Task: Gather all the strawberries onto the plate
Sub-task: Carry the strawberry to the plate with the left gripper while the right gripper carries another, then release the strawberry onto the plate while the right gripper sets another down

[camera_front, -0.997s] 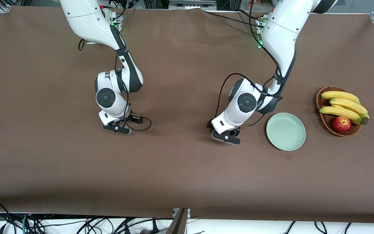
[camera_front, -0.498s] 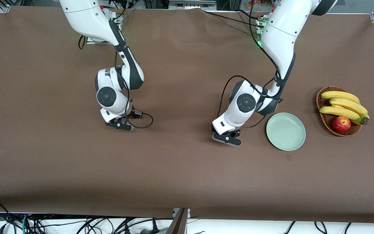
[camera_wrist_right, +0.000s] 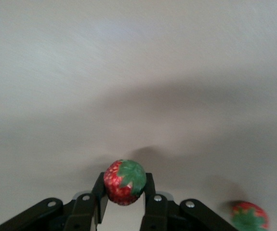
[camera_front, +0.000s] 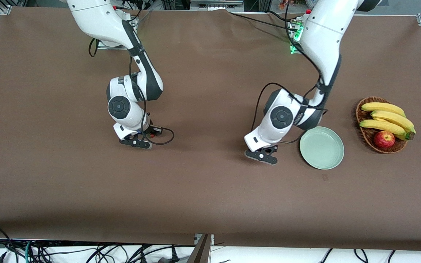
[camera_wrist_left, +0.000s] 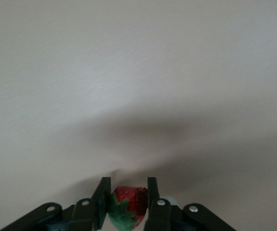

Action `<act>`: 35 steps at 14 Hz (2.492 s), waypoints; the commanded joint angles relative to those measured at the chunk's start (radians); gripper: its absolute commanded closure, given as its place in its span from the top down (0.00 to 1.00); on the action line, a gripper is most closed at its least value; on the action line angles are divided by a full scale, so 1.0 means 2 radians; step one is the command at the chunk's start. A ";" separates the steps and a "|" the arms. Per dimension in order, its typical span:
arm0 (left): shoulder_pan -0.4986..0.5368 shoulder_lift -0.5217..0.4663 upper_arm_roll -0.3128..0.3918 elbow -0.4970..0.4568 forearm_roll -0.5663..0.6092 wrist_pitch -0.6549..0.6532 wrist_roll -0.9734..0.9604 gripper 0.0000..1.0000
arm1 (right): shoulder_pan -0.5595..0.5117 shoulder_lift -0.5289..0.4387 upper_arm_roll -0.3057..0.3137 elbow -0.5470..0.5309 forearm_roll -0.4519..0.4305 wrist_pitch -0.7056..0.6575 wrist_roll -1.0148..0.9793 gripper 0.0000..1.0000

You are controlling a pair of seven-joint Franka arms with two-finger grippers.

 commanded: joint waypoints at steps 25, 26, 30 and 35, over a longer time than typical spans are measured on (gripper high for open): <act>0.160 -0.075 -0.030 -0.003 0.028 -0.131 0.233 1.00 | 0.107 0.111 -0.057 0.371 0.083 -0.174 0.202 1.00; 0.160 -0.073 -0.047 -0.004 0.018 -0.131 0.190 1.00 | 0.106 0.100 -0.083 0.356 0.082 -0.207 0.156 1.00; 0.103 -0.039 -0.076 0.033 0.014 -0.100 0.015 1.00 | 0.108 0.036 -0.176 0.208 0.082 -0.249 -0.062 1.00; 0.048 0.017 -0.076 0.052 0.012 0.027 -0.108 1.00 | 0.108 -0.051 -0.213 0.007 0.083 -0.185 -0.190 1.00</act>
